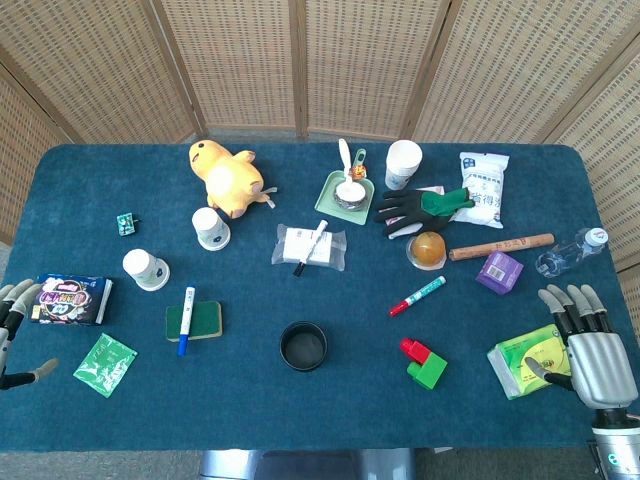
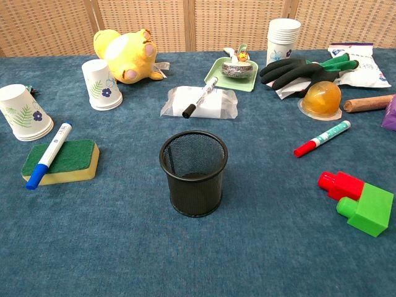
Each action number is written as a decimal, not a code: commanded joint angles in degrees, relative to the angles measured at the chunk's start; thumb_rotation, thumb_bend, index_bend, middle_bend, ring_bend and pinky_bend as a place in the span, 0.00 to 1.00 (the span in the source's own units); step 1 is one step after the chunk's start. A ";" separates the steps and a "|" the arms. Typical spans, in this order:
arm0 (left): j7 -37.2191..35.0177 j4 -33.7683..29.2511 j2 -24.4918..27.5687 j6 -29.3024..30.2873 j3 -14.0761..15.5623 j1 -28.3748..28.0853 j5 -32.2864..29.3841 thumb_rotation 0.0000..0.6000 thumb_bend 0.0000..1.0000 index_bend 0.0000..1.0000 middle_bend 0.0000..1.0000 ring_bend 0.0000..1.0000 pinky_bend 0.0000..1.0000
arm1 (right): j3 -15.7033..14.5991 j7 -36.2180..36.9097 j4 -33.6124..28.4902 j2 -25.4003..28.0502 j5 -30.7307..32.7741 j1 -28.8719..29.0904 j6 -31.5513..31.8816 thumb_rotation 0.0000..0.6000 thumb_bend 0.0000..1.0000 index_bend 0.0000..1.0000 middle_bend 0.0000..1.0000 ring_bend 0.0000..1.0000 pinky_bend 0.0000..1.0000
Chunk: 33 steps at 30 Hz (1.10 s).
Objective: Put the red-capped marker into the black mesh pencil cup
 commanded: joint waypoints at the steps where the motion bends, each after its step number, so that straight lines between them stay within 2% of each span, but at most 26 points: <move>1: -0.02 -0.04 0.05 -0.03 0.00 0.00 -0.04 1.00 0.02 0.00 0.00 0.00 0.03 | -0.05 0.14 0.12 -0.04 0.07 0.05 -0.18 1.00 0.00 0.09 0.00 0.00 0.08; 8: -2.10 -1.22 1.70 0.33 0.15 0.19 0.54 1.00 0.02 0.00 0.00 0.00 0.03 | -0.02 0.53 0.62 -0.62 0.02 0.96 -1.55 1.00 0.00 0.10 0.00 0.00 0.08; 17: -6.21 -3.12 4.91 -0.13 -0.24 -0.24 0.45 1.00 0.02 0.00 0.00 0.00 0.03 | 0.80 -3.26 -0.84 -2.34 -1.43 4.25 -4.60 1.00 0.00 0.13 0.00 0.00 0.08; 25: -9.72 -2.78 6.30 0.11 -0.51 -0.03 -0.01 1.00 0.02 0.00 0.00 0.00 0.03 | 1.38 -6.42 0.20 -5.24 -1.16 9.75 -12.50 1.00 0.00 0.19 0.00 0.00 0.08; 33: -12.64 -2.02 7.06 -0.40 -0.45 -0.03 -0.17 1.00 0.02 0.00 0.00 0.00 0.03 | 2.96 -8.51 4.53 -10.60 0.03 14.74 -17.68 1.00 0.00 0.25 0.00 0.00 0.11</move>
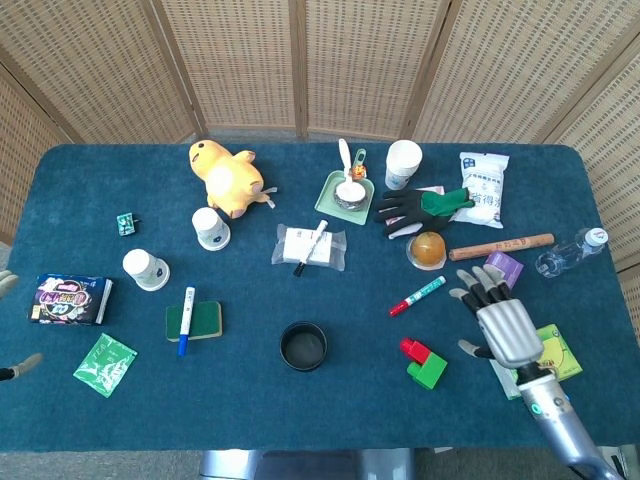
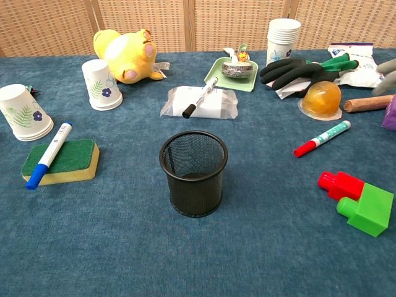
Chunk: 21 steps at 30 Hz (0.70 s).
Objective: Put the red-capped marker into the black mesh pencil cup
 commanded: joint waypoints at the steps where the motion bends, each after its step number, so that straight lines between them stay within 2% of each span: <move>1: -0.68 0.12 0.27 0.00 0.09 0.11 0.08 1.00 0.02 0.00 0.00 0.00 0.03 | 0.86 -0.60 1.82 -2.09 0.83 2.10 -2.27 1.00 0.01 0.25 0.00 0.00 0.11; 6: -1.06 0.12 0.39 0.25 0.20 0.33 0.30 1.00 0.02 0.00 0.00 0.00 0.03 | 1.90 -2.19 3.76 -4.41 1.97 5.15 -5.24 1.00 0.05 0.27 0.00 0.00 0.13; 12: -1.04 0.11 0.38 -0.07 0.27 0.30 0.15 1.00 0.02 0.00 0.00 0.00 0.03 | 2.34 -1.48 8.45 -8.35 1.77 7.31 -5.18 1.00 0.14 0.35 0.03 0.00 0.16; 21: -1.12 0.08 0.39 -0.94 0.08 -0.03 -0.65 1.00 0.02 0.00 0.00 0.00 0.03 | 1.42 2.01 17.16 -13.54 2.19 9.04 -5.80 1.00 0.15 0.37 0.04 0.00 0.17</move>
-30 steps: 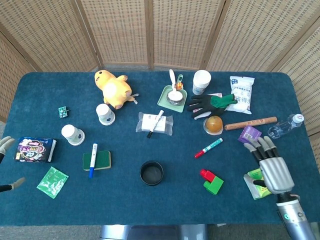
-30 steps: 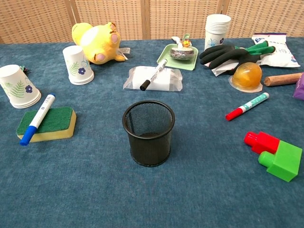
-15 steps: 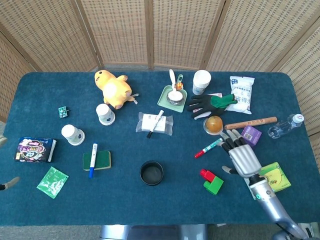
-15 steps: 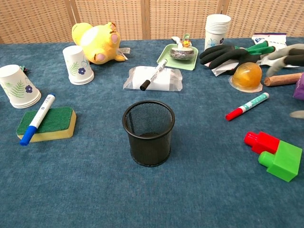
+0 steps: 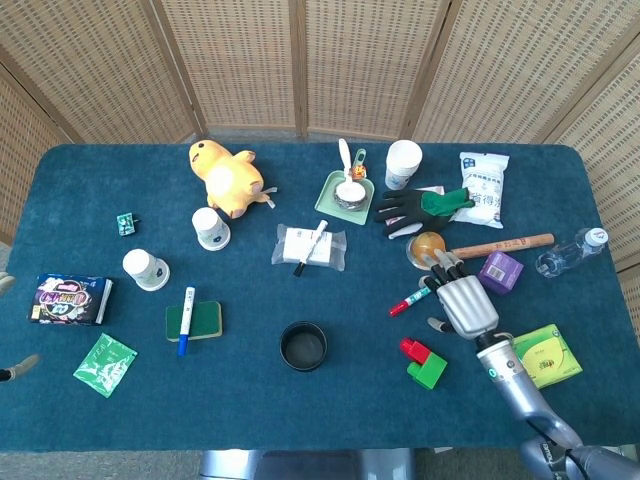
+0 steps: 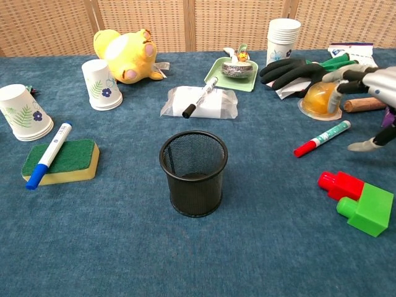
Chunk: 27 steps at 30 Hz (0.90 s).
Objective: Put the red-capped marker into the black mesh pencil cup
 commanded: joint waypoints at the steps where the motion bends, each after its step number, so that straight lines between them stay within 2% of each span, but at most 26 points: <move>1: 0.07 -0.06 -0.02 -0.19 -0.05 -0.09 -0.15 1.00 0.02 0.00 0.00 0.00 0.03 | -0.43 1.60 3.15 -2.14 0.23 0.89 -0.28 1.00 0.15 0.37 0.04 0.00 0.18; 14: 0.20 -0.17 0.00 -1.18 -0.05 -0.45 -0.53 1.00 0.02 0.00 0.00 0.00 0.03 | -0.44 3.08 9.96 -6.82 0.91 3.49 -0.72 1.00 0.18 0.42 0.05 0.00 0.18; 22: -0.41 0.04 0.16 -1.69 -0.07 -0.68 -0.58 1.00 0.02 0.00 0.00 0.00 0.03 | -0.65 2.16 11.24 -8.00 1.44 4.46 -1.10 1.00 0.31 0.42 0.05 0.00 0.18; 27: -0.84 0.16 0.25 -2.01 -0.06 -0.81 -0.61 1.00 0.02 0.00 0.00 0.00 0.03 | -0.64 1.11 10.99 -8.08 1.95 4.97 -1.49 1.00 0.34 0.42 0.05 0.00 0.18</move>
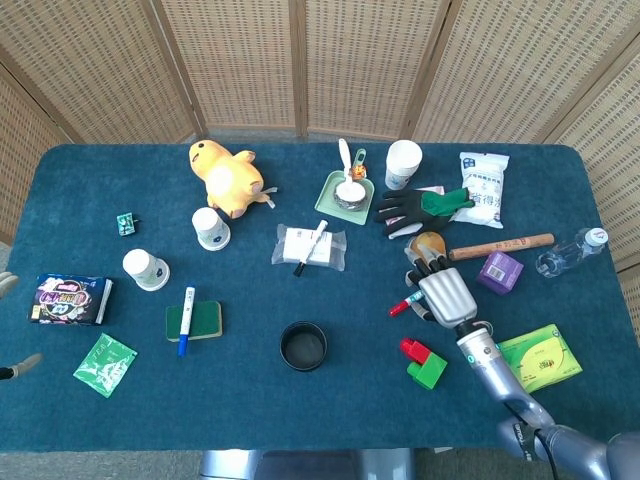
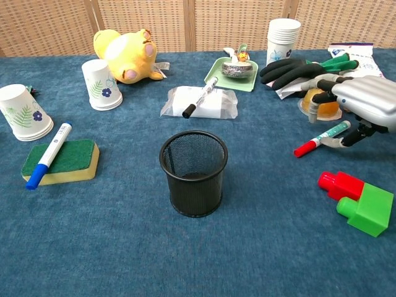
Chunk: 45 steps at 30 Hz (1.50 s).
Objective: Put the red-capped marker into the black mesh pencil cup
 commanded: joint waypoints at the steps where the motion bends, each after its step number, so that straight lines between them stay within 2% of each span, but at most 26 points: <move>1: -0.21 0.06 0.06 -0.12 0.00 -0.06 0.02 1.00 0.02 0.00 0.00 0.00 0.03 | 0.01 -0.85 -0.38 0.14 0.42 0.32 -0.49 1.00 0.34 0.41 0.05 0.00 0.18; 19: -1.79 0.27 0.52 -0.59 0.18 -0.31 0.51 1.00 0.02 0.00 0.00 0.00 0.03 | -0.12 -9.35 -4.52 1.96 3.36 2.74 -5.31 1.00 0.34 0.42 0.06 0.01 0.18; 31: -2.92 0.52 0.80 -0.88 0.30 -0.51 0.90 1.00 0.02 0.00 0.00 0.00 0.03 | 0.27 -20.28 -9.99 4.01 8.14 4.63 -10.23 1.00 0.34 0.42 0.06 0.01 0.19; 45: -4.21 0.82 1.17 -0.74 0.47 -0.49 1.41 1.00 0.02 0.00 0.00 0.00 0.04 | -0.29 -26.03 -15.94 7.49 10.14 4.36 -9.22 1.00 0.36 0.43 0.05 0.02 0.19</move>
